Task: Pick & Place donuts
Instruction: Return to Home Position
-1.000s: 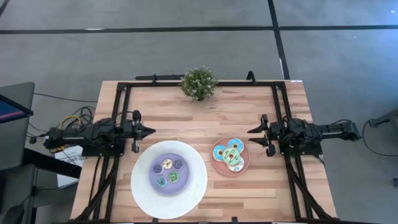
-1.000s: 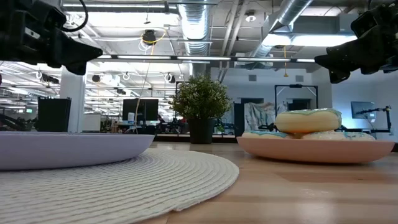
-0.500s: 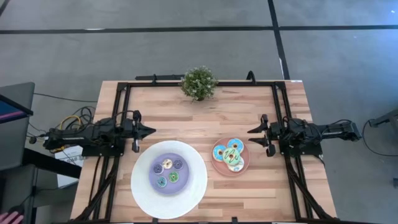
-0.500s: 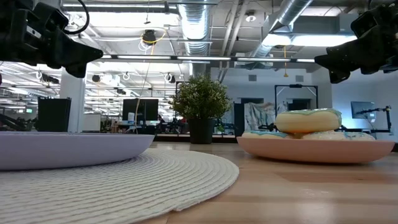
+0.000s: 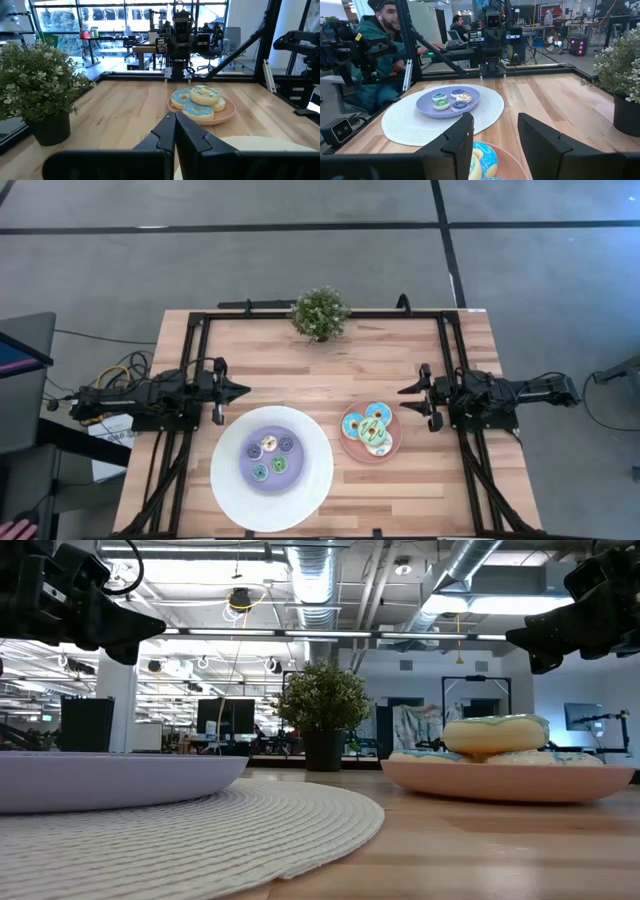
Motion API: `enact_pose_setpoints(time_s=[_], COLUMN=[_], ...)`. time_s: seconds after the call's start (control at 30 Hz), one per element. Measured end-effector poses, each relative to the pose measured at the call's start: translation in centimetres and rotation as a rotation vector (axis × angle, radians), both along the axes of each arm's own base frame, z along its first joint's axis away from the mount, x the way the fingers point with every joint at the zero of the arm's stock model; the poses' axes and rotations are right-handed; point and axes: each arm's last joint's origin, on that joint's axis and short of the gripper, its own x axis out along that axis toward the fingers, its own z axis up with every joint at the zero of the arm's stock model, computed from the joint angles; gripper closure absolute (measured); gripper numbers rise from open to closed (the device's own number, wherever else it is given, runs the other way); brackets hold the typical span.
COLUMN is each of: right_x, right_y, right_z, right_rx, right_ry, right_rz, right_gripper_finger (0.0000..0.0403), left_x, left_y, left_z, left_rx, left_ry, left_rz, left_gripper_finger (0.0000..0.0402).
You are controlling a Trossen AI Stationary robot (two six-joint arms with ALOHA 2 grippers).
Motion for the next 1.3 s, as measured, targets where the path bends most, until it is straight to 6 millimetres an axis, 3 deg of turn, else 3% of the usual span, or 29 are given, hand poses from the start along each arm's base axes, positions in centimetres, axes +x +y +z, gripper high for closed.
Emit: enact_pose_setpoints(time_s=[1.3], right_x=[0.00], right_y=[0.00], right_z=[0.00], right_rx=[0.000], right_ry=[0.000], right_rz=[0.000], right_gripper_finger=[0.0259], left_x=[0.01], left_y=[0.00], left_z=[-0.03], left_rx=[-0.002], left_ry=[0.001], left_rz=[0.001], left_gripper_finger=[0.0401])
